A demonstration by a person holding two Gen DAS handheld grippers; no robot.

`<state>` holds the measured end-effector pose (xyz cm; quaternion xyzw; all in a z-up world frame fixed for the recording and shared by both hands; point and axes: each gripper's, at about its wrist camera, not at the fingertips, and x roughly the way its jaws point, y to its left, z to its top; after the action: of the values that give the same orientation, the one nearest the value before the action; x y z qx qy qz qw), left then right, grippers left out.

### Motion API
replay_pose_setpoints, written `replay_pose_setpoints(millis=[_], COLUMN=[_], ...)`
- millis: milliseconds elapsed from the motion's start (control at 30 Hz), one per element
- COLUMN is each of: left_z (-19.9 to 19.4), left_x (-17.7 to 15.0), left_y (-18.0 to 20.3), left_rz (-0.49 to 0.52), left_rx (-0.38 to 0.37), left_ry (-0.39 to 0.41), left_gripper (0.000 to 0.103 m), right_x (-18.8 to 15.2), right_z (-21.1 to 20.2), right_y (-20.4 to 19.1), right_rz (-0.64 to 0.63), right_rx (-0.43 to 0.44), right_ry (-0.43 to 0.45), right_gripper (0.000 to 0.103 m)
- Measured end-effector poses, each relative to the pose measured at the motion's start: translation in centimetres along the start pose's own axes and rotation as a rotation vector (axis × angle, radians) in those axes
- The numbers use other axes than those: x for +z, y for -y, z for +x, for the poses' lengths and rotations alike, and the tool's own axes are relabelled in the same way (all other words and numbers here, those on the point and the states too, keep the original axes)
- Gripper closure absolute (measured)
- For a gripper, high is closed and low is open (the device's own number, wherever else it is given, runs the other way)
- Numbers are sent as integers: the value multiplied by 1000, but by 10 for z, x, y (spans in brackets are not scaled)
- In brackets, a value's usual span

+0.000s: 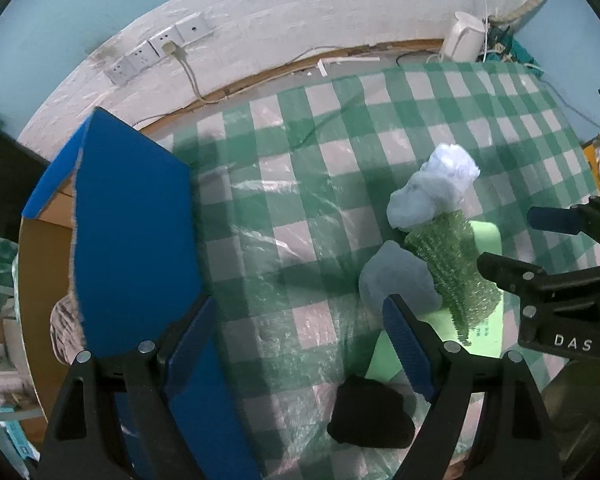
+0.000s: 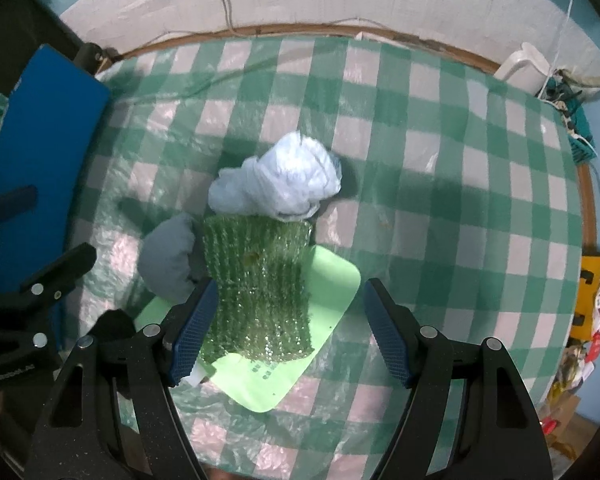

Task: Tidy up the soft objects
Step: 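Move both grippers back over the remaining items on the table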

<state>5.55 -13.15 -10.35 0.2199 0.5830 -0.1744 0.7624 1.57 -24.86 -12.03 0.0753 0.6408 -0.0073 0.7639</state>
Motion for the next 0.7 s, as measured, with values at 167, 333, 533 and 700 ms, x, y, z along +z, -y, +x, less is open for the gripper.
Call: replay_pose_setpoints(millis=[167, 333, 533, 700], left_z=[14, 24, 31, 35], left_x=[-1, -3, -3, -3], left_y=[2, 0, -2, -2], left_rz=[10, 6, 17, 24], left_rx=[12, 20, 19, 20], left_ry=[-28, -50, -62, -66], left_gripper=[17, 17, 17, 17], right_x=[0, 5, 10, 9], right_z=[11, 21, 34, 40], right_y=[-3, -7, -9, -17], right_rz=[-2, -2, 9, -10], right_rx=[3, 30, 49, 43], right_ry=[-19, -35, -62, -77], right_gripper=[28, 28, 28, 28])
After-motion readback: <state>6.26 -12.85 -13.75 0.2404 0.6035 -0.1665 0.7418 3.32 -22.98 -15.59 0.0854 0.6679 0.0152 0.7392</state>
